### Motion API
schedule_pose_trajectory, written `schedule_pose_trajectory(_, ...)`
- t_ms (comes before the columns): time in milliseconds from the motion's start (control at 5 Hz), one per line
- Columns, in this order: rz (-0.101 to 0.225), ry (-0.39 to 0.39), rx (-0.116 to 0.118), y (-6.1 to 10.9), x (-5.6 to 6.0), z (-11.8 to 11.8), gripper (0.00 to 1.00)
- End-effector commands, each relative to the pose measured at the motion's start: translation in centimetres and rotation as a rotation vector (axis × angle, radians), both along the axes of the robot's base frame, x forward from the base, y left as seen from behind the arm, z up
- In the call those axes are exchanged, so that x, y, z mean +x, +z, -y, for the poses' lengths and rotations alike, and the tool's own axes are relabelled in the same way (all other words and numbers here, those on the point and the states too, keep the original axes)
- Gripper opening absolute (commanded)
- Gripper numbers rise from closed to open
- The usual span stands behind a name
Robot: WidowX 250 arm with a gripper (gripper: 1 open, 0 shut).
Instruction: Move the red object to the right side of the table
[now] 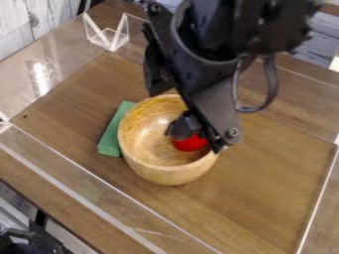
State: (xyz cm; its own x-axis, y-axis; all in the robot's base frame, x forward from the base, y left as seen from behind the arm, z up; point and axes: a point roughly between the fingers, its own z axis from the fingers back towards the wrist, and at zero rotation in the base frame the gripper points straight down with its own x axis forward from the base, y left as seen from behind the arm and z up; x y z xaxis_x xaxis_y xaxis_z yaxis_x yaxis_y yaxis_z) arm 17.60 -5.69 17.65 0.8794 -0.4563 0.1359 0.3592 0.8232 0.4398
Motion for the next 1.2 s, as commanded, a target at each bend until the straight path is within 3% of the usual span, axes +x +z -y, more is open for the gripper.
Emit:
schedule_pose_trajectory(0, 0.042, 0.066, -0.028, -0.1, 1.0, 0.7, 1.0)
schedule_pose_trajectory(200, 0.066, 0.109, -0.034, -0.8, 2.3, 1.0, 1.0)
schedule_pose_trajectory(400, 0.076, 0.087, -0.038, -2.4, 2.1, 0.6, 1.0)
schedule_pose_trajectory(600, 0.073, 0.067, -0.057, -3.0, 2.1, -0.9, 1.0)
schedule_pose_trajectory(1000, 0.04, 0.045, -0.145, -5.9, 4.2, -0.3, 1.0)
